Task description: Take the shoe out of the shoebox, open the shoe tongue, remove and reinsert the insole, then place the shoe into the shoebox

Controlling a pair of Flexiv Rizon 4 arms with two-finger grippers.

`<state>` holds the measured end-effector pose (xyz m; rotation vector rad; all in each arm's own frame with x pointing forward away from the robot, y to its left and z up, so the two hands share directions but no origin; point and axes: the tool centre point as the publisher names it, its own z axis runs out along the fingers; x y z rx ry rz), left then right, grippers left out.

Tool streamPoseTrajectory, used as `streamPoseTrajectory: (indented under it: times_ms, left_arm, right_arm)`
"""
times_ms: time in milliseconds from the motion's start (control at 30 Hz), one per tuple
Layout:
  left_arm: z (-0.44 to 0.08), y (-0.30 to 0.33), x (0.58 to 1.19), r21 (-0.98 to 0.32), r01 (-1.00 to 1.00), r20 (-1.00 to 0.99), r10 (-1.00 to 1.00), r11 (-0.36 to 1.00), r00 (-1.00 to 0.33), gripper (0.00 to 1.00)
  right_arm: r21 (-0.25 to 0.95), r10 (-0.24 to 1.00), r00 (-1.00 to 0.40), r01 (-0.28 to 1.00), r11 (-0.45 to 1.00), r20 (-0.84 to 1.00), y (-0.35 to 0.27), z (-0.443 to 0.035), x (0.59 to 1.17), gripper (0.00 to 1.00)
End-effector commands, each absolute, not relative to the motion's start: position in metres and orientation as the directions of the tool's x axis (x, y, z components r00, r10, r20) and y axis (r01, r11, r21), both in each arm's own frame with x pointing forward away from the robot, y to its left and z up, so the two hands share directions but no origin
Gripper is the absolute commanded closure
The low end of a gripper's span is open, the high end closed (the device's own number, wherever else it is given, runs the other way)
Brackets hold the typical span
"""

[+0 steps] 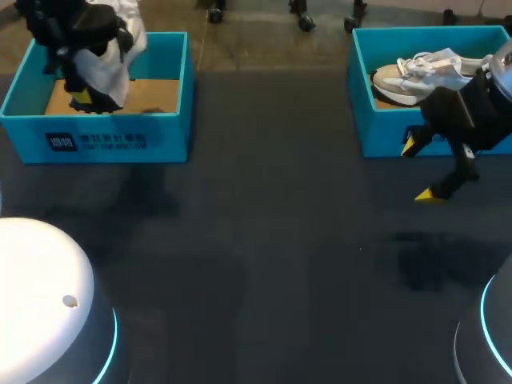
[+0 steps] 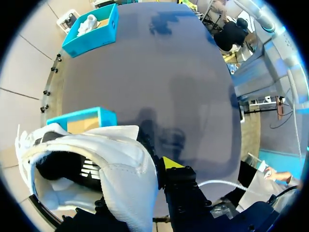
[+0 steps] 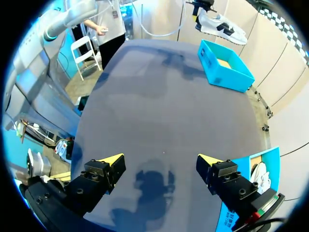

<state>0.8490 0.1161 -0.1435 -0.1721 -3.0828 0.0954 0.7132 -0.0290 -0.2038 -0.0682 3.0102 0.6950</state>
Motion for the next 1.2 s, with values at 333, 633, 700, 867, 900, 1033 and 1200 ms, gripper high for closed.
streamPoseTrajectory:
  times_ms: [333,633,700,867,900,1033,1200]
  left_arm:
    - [-0.165,0.186,0.897,-0.104,0.068,0.066,0.075,0.992,-0.995,1.0]
    - [-0.177,0.229,0.93,-0.068,0.005,0.066,0.01,0.998,-0.998,1.0]
    - [-0.18,0.238,0.936,-0.032,0.008,0.059,0.01,0.999,-0.998,1.0]
    - [-0.186,0.252,0.951,0.012,0.036,0.034,0.035,0.999,-0.999,1.0]
    - [-0.187,0.254,0.954,0.007,0.042,0.033,0.041,0.999,-0.999,1.0]
    - [-0.194,0.263,0.965,0.041,0.087,0.029,0.086,0.995,-0.996,1.0]
    - [-0.206,0.275,0.986,0.048,0.075,0.049,0.072,0.996,-0.996,1.0]
  right_arm:
    - [0.435,-0.031,-0.998,-0.054,0.899,-0.059,-0.028,-0.205,0.714,0.0]
    - [0.435,-0.031,-0.998,-0.054,0.899,-0.059,-0.028,-0.205,0.714,0.0]
    - [0.435,-0.031,-0.998,-0.054,0.899,-0.059,-0.028,-0.205,0.714,0.0]
    - [0.435,-0.031,-0.998,-0.054,0.899,-0.059,-0.028,-0.205,0.714,0.0]
    - [0.435,-0.031,-0.998,-0.054,0.899,-0.059,-0.028,-0.205,0.714,0.0]
    - [0.435,-0.031,-0.998,-0.054,0.899,-0.059,-0.028,-0.205,0.714,0.0]
    - [0.435,-0.031,-0.998,-0.054,0.899,-0.059,-0.028,-0.205,0.714,0.0]
